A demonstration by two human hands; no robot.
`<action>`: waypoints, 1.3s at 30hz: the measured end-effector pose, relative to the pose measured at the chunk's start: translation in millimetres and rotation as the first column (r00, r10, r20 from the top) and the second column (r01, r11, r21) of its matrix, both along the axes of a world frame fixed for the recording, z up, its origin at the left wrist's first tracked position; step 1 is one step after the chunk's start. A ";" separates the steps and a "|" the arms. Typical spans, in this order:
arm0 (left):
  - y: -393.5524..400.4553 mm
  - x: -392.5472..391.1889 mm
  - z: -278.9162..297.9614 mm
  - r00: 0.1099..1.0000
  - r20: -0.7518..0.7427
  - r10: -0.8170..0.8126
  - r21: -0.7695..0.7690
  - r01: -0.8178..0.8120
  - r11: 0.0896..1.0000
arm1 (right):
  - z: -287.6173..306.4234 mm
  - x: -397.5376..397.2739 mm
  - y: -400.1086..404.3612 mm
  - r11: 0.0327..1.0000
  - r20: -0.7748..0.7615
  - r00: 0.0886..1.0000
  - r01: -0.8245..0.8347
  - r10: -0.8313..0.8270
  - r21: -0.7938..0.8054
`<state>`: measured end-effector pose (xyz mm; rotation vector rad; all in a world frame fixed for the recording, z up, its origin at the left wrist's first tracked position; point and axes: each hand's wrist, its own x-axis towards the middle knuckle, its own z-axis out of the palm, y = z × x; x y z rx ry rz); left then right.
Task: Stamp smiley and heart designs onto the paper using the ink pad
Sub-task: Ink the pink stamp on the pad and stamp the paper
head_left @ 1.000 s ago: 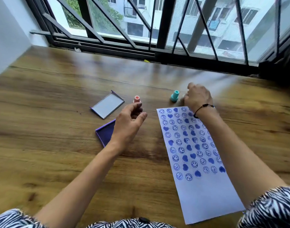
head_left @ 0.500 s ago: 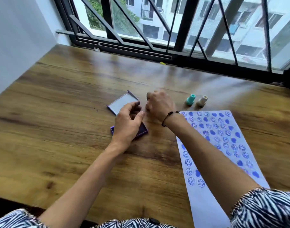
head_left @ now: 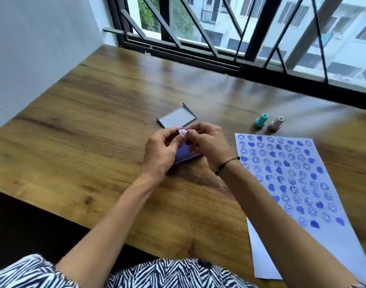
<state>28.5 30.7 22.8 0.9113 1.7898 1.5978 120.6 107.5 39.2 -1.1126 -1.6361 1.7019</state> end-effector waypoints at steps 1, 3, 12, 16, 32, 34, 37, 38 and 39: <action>-1.9 -0.6 -0.4 1.000 0.001 0.014 0.005 -0.014 1.000 | -0.7 -1.7 -3.2 1.000 -0.006 1.000 0.009 -0.009 0.004; -5.4 -0.4 -0.8 0.999 0.029 0.030 0.012 -0.030 0.999 | 0.2 -4.9 -8.0 0.998 0.002 1.000 0.019 -0.019 0.052; -27.1 -11.6 -22.1 0.964 0.143 0.223 -0.014 -0.223 0.975 | 19.2 -5.1 -7.0 0.643 0.195 0.974 -0.075 -0.118 0.762; -30.2 -5.0 -28.8 0.979 0.050 0.200 -0.033 -0.199 0.980 | -8.7 -9.9 -22.0 0.427 0.594 0.804 -0.530 -0.022 0.732; -34.6 -3.5 -25.6 0.960 -0.206 0.190 -0.012 -0.197 0.980 | -15.5 -6.2 -20.0 0.401 0.666 0.740 -0.584 -0.096 0.706; -34.6 -3.4 -24.5 0.962 -0.206 0.180 -0.019 -0.188 0.982 | -2.0 -9.6 -8.5 0.411 0.700 0.710 -0.618 -0.075 0.670; -35.0 -2.7 -25.0 0.963 -0.196 0.186 -0.009 -0.191 0.982 | 15.4 -15.1 -0.4 0.477 0.595 0.797 -0.484 -0.106 0.733; -34.9 -2.5 -25.3 0.962 -0.193 0.192 -0.004 -0.196 0.981 | 15.7 -15.0 -3.3 0.484 0.530 0.834 -0.403 -0.156 0.777; -34.6 -2.1 -25.8 0.962 -0.193 0.194 0.001 -0.198 0.980 | 11.6 -13.6 -8.6 0.473 0.503 0.842 -0.370 -0.193 0.800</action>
